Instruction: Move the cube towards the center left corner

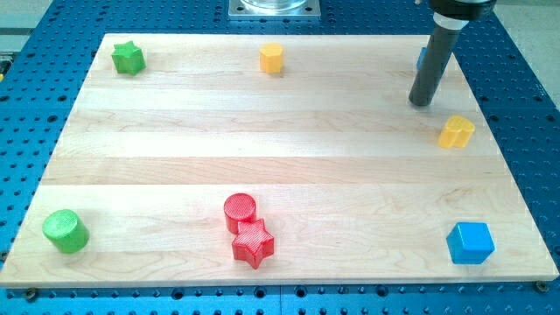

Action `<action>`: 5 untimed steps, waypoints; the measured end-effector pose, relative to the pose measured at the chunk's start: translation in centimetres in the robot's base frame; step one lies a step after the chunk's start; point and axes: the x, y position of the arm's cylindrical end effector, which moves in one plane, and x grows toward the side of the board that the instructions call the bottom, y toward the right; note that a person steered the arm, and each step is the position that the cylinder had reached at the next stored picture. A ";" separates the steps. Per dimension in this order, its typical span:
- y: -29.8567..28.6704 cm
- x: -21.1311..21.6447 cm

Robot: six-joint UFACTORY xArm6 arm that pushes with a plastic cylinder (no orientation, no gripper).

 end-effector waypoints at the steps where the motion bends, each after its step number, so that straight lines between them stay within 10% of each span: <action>1: -1.6 1.7; 5: -5.3 15.6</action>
